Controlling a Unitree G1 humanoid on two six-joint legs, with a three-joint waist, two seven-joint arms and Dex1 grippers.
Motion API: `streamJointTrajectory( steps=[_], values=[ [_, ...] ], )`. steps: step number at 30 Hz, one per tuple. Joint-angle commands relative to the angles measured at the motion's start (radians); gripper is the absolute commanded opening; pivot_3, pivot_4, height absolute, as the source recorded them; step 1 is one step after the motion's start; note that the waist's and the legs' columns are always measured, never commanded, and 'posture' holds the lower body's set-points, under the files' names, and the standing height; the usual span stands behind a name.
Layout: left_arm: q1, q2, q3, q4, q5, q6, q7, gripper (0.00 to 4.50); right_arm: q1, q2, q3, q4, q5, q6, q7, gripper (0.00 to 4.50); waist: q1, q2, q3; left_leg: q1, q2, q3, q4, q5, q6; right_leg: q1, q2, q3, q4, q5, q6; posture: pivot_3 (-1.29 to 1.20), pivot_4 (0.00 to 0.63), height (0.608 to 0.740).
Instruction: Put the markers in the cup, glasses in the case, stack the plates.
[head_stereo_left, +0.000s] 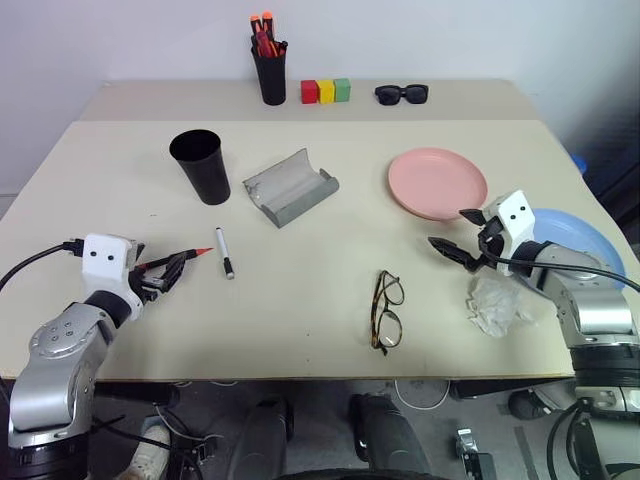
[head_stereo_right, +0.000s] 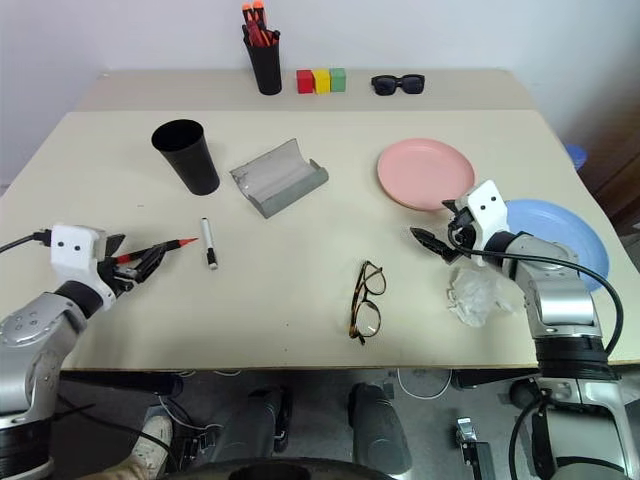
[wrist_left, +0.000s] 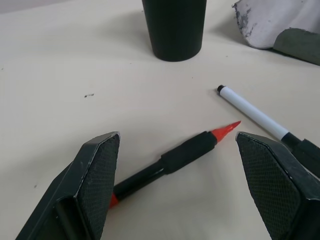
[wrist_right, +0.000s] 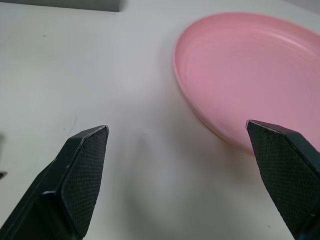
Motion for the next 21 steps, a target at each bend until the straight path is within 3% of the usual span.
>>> streamJointTrajectory(
  steps=[1, 21],
  values=[
    [-0.001, 0.012, 0.026, -0.051, -0.007, 0.003, 0.013, 3.79, -0.039, 0.007, 0.001, 0.008, 0.001, -0.022, 0.006, 4.50, -0.001, 0.000, 0.000, 0.000, 0.000, 0.000, 0.000, 0.000, 0.000, 0.000, 0.000, 0.000, 0.000, 0.000, 0.000, 0.00, 0.150, 0.740],
    [-0.022, 0.045, 0.019, -0.106, -0.046, 0.079, 0.022, 3.79, -0.063, 0.096, 0.051, -0.078, 0.007, -0.029, -0.013, 4.50, -0.002, 0.000, 0.000, 0.000, 0.000, 0.000, 0.000, 0.000, 0.000, 0.000, 0.000, 0.000, 0.001, 0.000, 0.000, 0.00, 0.150, 0.740]
  ],
)
